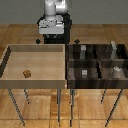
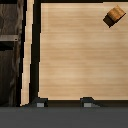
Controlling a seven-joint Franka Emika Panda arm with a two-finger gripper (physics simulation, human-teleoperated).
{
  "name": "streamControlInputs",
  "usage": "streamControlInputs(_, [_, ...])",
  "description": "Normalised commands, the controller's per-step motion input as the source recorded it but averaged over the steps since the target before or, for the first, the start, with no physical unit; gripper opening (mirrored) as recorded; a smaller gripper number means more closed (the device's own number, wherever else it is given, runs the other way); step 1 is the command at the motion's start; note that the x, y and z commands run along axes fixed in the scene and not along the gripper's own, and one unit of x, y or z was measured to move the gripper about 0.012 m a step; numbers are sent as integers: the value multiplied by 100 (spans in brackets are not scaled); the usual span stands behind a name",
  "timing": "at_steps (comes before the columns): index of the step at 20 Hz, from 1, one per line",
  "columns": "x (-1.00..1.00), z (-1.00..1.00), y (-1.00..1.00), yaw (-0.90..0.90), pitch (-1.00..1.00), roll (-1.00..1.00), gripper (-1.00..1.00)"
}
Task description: Place the loaf of bread into the appropriate compartment.
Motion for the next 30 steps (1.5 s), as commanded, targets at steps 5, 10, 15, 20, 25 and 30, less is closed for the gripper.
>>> streamControlInputs(5, [0,0,0,0,0,0,100])
streamControlInputs(10, [0,0,-60,0,0,0,100])
streamControlInputs(15, [0,0,-100,0,0,0,100])
streamControlInputs(20, [0,0,-100,0,0,0,100])
streamControlInputs(25, [10,0,-60,0,0,0,100])
streamControlInputs(30, [100,0,0,0,0,0,100])
